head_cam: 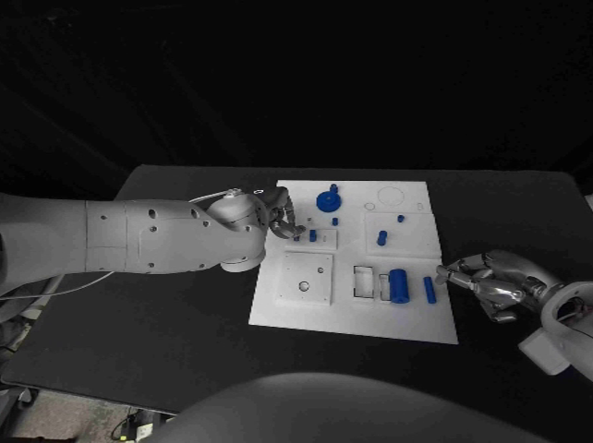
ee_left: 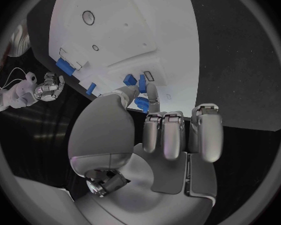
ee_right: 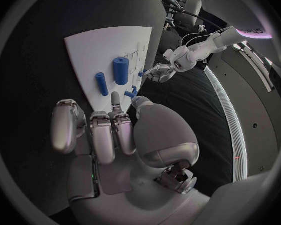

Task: Assemble the parts on the task board

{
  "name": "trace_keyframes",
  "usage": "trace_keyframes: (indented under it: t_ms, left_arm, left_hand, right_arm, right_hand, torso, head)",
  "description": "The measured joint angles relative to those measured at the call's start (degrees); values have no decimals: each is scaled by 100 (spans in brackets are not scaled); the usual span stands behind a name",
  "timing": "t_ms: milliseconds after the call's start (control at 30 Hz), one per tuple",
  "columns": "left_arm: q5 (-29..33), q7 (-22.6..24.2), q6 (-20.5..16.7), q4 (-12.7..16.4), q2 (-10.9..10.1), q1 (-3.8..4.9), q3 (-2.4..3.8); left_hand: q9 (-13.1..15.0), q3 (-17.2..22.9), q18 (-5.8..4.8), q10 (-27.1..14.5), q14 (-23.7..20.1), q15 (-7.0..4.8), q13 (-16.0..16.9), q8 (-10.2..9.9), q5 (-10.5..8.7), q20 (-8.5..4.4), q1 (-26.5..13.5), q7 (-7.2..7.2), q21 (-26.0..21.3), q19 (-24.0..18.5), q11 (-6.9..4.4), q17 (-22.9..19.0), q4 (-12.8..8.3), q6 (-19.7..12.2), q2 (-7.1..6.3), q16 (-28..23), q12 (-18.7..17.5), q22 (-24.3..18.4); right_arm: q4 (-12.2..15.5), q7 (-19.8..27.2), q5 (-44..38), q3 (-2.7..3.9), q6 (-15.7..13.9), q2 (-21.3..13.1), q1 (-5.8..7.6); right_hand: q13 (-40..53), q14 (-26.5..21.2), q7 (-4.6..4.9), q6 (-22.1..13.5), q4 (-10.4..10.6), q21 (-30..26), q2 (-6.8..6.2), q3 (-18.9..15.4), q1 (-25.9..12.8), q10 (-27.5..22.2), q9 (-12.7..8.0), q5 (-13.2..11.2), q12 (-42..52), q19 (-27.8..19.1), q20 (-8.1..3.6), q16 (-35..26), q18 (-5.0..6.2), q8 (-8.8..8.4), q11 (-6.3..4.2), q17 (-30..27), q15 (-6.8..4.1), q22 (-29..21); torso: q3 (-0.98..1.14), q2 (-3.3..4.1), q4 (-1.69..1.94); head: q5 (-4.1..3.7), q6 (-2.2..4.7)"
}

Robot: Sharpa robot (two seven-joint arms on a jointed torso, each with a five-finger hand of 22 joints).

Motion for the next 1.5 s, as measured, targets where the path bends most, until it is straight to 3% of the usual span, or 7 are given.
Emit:
trace_keyframes:
  t_ms: [100, 333, 600, 867, 933, 1100, 1500]
  left_arm:
    - [-68, 7, -121, 54, -50, 0, 0]
    - [-336, 10, -547, 238, -174, -47, 0]
    - [-503, -50, -1081, 431, -312, -291, -4]
    - [-443, -36, -2091, 505, -353, -547, -1]
    - [-393, -14, -2282, 502, -353, -605, -1]
    - [-263, 53, -2660, 464, -342, -741, -3]
    - [-109, 248, -2995, 411, -292, -801, -1]
  left_hand:
    - [10, 5, 0, 0, 0, 0, 0, 0, -102, 0, 22, 0, 0, 0, 0, 0, 5, 0, -22, 0, 0, 0]
    - [16, 42, 0, 0, 0, 0, 0, 32, -134, 0, 53, 0, 0, 0, 0, 0, 0, 0, -53, 0, 0, 0]
    - [27, 119, 0, 0, 0, 0, 0, 63, -182, 0, 132, 1, 0, 0, 0, -1, 8, -1, -33, 0, 0, 0]
    - [37, 178, 0, 21, 20, -19, 0, 92, -202, 0, 229, -29, 0, 0, -20, -1, 6, 30, -27, 0, 0, 0]
    - [38, 192, -1, 21, 20, -19, 0, 92, -203, 0, 230, -29, 0, 0, -20, -1, -7, 30, -27, 0, 0, 0]
    - [38, 193, 0, 21, 20, -19, 0, 92, -204, 0, 245, -29, 0, 0, -20, 4, -9, 30, -12, 0, 0, 0]
    - [33, 208, -1, 21, 20, -19, 0, 82, -234, 0, 251, -28, 0, 0, -20, 3, 7, 29, -5, 0, 0, -1]
  right_arm:
    - [1, 0, -3, 0, -5, -6, 0]
    - [2, 1, -10, 0, -28, -11, -10]
    - [1, 9, -15, 1, -65, -29, -40]
    - [9, 33, -18, -1, -151, -52, -55]
    - [11, 43, -19, -1, -175, -55, -56]
    - [14, 73, -20, -1, -237, -67, -57]
    - [9, 115, -21, 0, -318, -62, -61]
  right_hand:
    - [0, 0, 0, 0, 0, -14, -7, 0, 7, 0, 0, 0, 0, 0, 0, 0, 0, 0, 0, 0, 0, 0]
    - [0, 0, 0, 0, -9, -34, -7, 8, 7, 0, 0, 0, 0, 0, 0, 0, 0, 0, 0, -1, 0, 0]
    - [0, 0, 0, 0, -16, -34, -7, 16, 7, 0, -2, 0, 0, 0, 0, 0, 0, 0, 0, -1, 0, 0]
    - [0, 0, 0, 0, -32, -58, -35, 32, 35, 0, -12, 25, 0, -41, 0, 0, 0, 0, 0, -1, 0, 0]
    - [0, 0, 0, 0, -32, -83, -35, 32, 35, 0, -17, 31, 0, -41, 0, 0, 53, 0, 0, -1, 0, 0]
    - [0, 0, 0, 0, -48, -83, -35, 48, 35, 0, -17, 31, 0, -41, 0, 0, 62, 0, 0, -2, 0, 0]
    - [0, 0, 19, -19, -32, -107, -59, 63, 58, 0, -22, 55, 0, -62, -20, 0, 61, 0, 0, -2, 0, 0]
  torso:
    - [1, 0, 0]
    - [4, -2, 0]
    - [3, -3, -3]
    - [3, -3, -2]
    - [2, -3, -2]
    - [3, -3, 1]
    - [-1, 0, 3]
  head:
    - [-3, 0]
    - [5, 0]
    - [-13, 0]
    - [-30, 0]
    - [-35, 0]
    - [-52, 0]
    - [-43, 0]
